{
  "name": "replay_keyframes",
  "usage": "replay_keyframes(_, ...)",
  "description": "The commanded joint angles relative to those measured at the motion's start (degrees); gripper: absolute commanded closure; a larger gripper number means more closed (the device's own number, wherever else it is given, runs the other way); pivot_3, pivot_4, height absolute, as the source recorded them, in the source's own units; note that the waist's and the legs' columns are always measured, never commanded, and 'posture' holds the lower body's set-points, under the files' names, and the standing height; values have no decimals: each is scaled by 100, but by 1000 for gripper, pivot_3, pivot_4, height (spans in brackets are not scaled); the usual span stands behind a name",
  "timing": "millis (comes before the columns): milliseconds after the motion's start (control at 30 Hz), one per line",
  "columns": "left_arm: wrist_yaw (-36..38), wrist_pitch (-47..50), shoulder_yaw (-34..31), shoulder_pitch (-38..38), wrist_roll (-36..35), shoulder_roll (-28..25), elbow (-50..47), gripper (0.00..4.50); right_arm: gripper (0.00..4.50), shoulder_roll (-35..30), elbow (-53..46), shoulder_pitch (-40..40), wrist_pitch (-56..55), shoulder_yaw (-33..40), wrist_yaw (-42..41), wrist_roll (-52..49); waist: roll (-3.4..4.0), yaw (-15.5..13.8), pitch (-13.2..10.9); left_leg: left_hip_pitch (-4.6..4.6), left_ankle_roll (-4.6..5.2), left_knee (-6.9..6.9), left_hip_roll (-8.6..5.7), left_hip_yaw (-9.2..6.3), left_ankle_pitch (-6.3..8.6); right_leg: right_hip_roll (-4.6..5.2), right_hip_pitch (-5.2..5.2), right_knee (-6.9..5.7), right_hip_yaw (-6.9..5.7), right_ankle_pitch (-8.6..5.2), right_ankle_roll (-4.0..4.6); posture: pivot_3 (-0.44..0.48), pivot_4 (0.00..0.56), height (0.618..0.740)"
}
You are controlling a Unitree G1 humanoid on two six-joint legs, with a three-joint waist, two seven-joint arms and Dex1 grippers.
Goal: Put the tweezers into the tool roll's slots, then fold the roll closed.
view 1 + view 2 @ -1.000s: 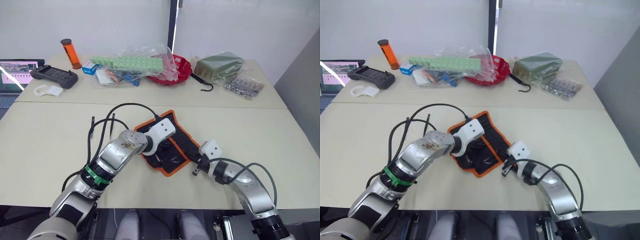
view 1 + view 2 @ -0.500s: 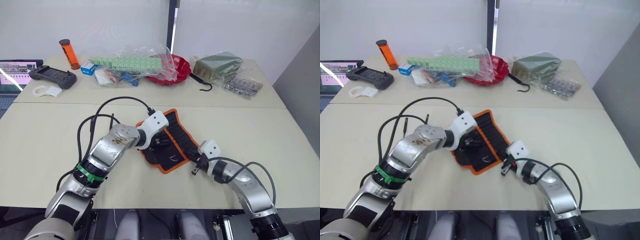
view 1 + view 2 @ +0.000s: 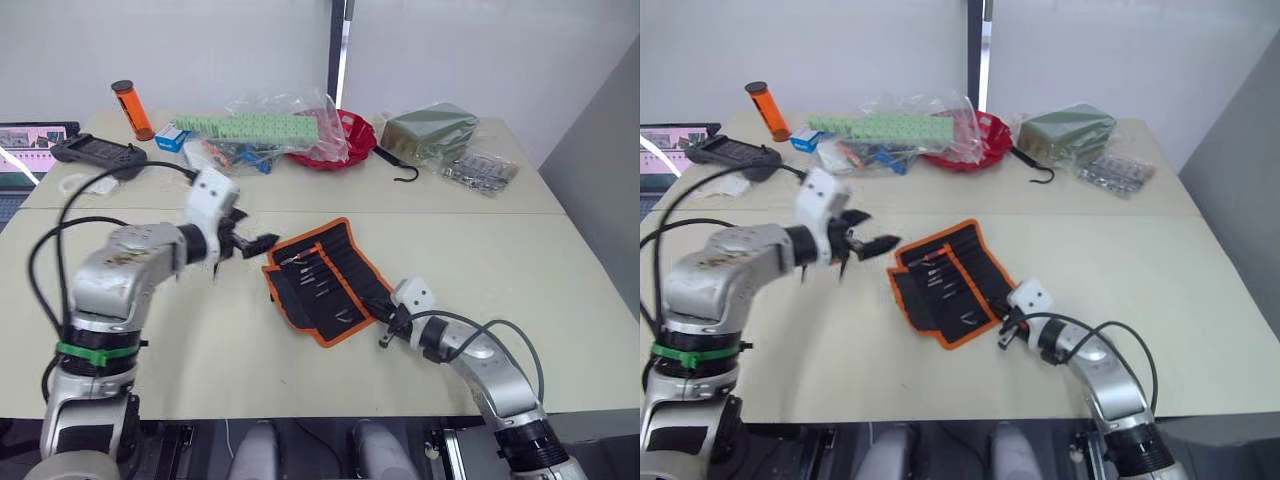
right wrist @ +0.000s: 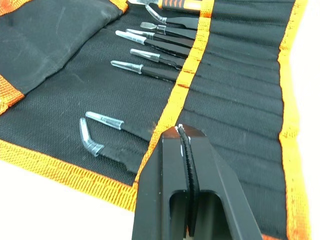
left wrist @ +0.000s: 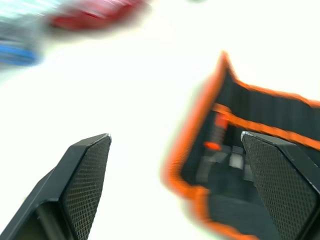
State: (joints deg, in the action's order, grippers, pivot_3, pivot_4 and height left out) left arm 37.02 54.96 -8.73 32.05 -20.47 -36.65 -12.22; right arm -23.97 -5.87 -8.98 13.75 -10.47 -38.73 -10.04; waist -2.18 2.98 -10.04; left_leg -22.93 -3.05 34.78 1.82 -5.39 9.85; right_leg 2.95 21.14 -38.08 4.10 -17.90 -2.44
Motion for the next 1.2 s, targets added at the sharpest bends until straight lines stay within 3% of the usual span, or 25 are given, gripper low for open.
replay_keyframes(33,-338,-475,-1055,-651,43,-171,-279,65,4500,15,412,10,-72,-223,-178,156,0,30,0,1,0,-1,3,0,0,-1,0,0,1,1,1,0,150,740)
replay_keyframes(233,-489,-1403,-2434,-2759,75,23,-1132,65,4500,-30,824,-173,-350,-198,-455,161,-8,33,4,1,-1,-6,2,2,1,7,0,2,0,4,12,0,150,740)
replay_keyframes(333,-662,-2332,-3054,-3734,195,514,-1284,65,4500,-21,1038,-294,-454,-200,-557,175,-11,4,6,12,-1,-5,3,16,1,13,-7,4,2,7,18,0,150,740)
replay_keyframes(433,-369,-2543,-3699,-4702,-321,954,-1394,65,4500,-1,1203,-394,-537,-233,-670,175,-24,-18,13,20,-2,-5,11,26,2,12,-9,7,3,2,29,0,150,740)
replay_keyframes(667,-61,-3495,-4106,-6060,-646,1719,-888,65,4500,47,1572,-584,-717,-260,-828,230,-33,-63,20,25,-2,-4,11,35,2,15,-12,9,4,-8,42,0,150,740)
replay_keyframes(967,-153,-3839,-3952,-6239,-882,1667,-600,65,4500,53,1551,-534,-745,-230,-841,222,-41,-57,25,24,-3,-5,13,35,3,13,-10,9,4,-33,55,0,150,740)
replay_keyframes(1200,-1274,-2515,-3220,-4843,-1013,1094,-935,65,4500,29,1287,-367,-618,-133,-682,185,-44,-86,27,23,-3,-2,13,33,2,12,-12,7,-1,-17,30,0,150,740)
